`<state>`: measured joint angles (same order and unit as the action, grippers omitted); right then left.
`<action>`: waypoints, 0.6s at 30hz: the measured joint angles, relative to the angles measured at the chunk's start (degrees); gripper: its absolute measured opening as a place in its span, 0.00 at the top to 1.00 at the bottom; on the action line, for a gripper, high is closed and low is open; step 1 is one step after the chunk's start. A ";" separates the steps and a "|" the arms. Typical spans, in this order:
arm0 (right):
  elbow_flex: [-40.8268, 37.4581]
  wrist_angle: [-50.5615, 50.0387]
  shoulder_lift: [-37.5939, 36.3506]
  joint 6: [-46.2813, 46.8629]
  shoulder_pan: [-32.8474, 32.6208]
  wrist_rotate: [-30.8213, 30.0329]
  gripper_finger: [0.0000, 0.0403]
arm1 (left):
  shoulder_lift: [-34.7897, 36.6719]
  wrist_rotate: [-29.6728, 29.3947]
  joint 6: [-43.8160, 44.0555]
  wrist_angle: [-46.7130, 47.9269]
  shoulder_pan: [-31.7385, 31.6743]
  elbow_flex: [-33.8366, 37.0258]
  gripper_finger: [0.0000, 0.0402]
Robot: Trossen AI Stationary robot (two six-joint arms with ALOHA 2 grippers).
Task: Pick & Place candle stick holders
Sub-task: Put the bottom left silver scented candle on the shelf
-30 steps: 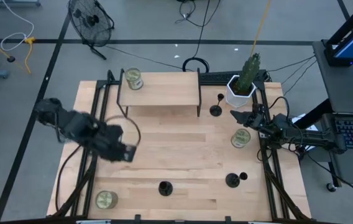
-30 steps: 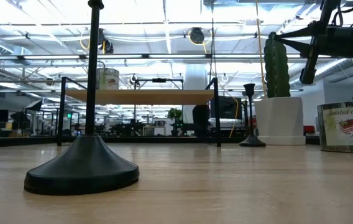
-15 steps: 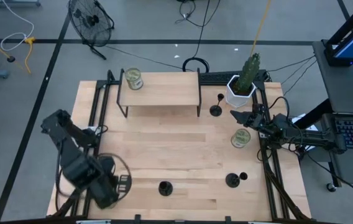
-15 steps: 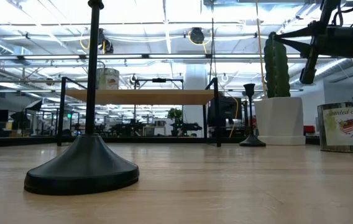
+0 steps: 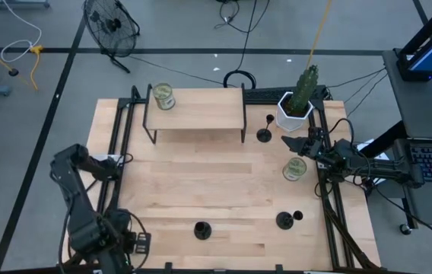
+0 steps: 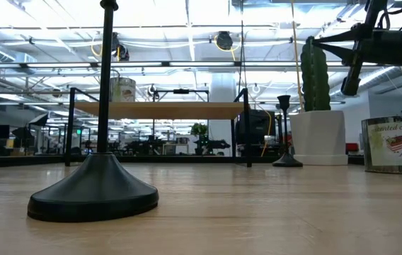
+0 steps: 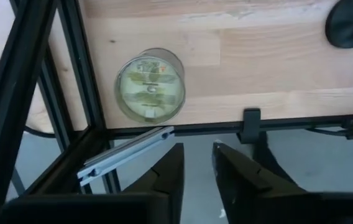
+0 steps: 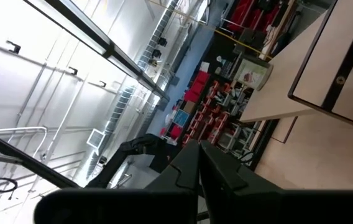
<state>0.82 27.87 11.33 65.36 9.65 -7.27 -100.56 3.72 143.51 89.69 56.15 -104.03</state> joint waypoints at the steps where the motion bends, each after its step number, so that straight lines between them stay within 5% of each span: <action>1: 0.02 -0.03 0.00 0.00 0.00 -0.04 0.98 | -0.38 -0.01 0.01 -0.02 0.01 0.00 0.74; 10: 0.00 -0.06 0.00 -0.01 0.00 -0.04 0.98 | -4.50 1.91 1.25 0.26 -0.03 0.02 0.50; 18: 0.00 -0.03 0.00 -0.01 0.00 0.02 0.98 | -7.57 2.72 2.58 0.26 -0.63 0.02 0.47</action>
<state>0.82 27.83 11.33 65.35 9.65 -7.25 -108.14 6.44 146.09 89.95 55.52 -104.01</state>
